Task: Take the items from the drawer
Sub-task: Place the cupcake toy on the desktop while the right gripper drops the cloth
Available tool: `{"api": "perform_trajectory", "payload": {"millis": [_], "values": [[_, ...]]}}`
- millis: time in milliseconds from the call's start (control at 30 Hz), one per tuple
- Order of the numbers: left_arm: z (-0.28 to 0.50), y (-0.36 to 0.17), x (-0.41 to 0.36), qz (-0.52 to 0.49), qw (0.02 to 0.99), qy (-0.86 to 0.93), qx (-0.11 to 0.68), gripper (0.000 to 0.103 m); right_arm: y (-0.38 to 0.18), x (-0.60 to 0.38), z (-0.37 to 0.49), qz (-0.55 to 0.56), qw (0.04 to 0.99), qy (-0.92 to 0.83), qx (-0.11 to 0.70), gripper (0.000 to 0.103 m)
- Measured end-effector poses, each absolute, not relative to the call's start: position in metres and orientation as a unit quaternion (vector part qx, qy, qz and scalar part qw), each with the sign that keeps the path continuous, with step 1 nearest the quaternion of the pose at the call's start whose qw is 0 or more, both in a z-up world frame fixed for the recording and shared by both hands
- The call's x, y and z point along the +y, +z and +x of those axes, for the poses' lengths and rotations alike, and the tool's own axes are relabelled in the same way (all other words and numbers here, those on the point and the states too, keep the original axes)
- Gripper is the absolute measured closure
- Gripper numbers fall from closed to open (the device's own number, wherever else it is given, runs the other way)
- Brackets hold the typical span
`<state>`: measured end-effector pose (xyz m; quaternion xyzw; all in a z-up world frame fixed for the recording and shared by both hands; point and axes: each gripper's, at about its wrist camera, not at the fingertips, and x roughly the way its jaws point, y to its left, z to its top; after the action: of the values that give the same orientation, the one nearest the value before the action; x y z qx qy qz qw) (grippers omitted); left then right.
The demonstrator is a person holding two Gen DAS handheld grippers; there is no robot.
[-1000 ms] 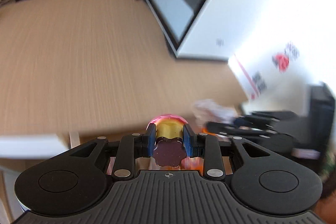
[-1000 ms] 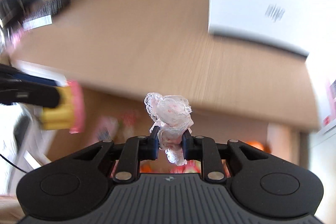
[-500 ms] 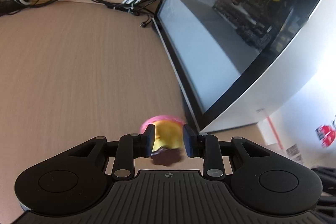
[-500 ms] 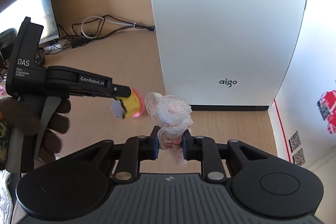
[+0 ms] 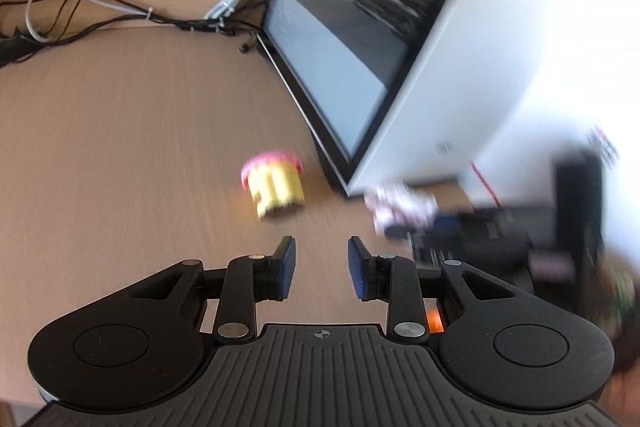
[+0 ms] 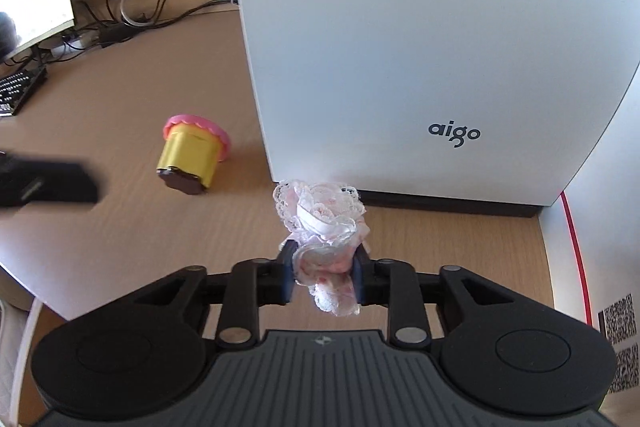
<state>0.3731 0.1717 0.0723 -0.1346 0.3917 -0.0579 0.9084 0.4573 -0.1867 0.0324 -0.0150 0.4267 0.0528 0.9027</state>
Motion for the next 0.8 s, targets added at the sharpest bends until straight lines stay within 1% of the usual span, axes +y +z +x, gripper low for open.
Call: {"api": "perform_trajectory", "payload": {"millis": [100,233,300,367,467,633,800], "values": [[0.347,0.065,0.17,-0.135,0.901,-0.072,0.405,0.072,0.03,-0.186,0.457,-0.015,0.906,0.056,0.42,0.068],[0.316,0.045,0.167,-0.146,0.885,-0.079,0.435,0.072,0.043,-0.189,0.44,-0.001,0.921,0.063,0.384,0.067],[0.308,0.03,0.164,-0.146,0.875,-0.072,0.456,0.072,0.052,-0.193,0.421,0.013,0.931,0.068,0.359,0.063],[0.303,0.016,0.162,-0.149,0.864,-0.067,0.476,0.072,0.058,-0.195,0.399,0.027,0.938,0.068,0.339,0.063],[0.292,0.004,0.163,-0.149,0.853,-0.07,0.495,0.072,0.06,-0.196,0.37,0.038,0.942,0.08,0.325,0.057],[0.282,-0.006,0.164,-0.144,0.845,-0.064,0.51,0.072,0.047,-0.189,0.347,0.02,0.936,0.075,0.343,0.056],[0.286,-0.013,0.164,-0.145,0.839,-0.066,0.521,0.072,0.029,-0.214,0.318,0.044,0.912,0.075,0.402,0.056]]}}
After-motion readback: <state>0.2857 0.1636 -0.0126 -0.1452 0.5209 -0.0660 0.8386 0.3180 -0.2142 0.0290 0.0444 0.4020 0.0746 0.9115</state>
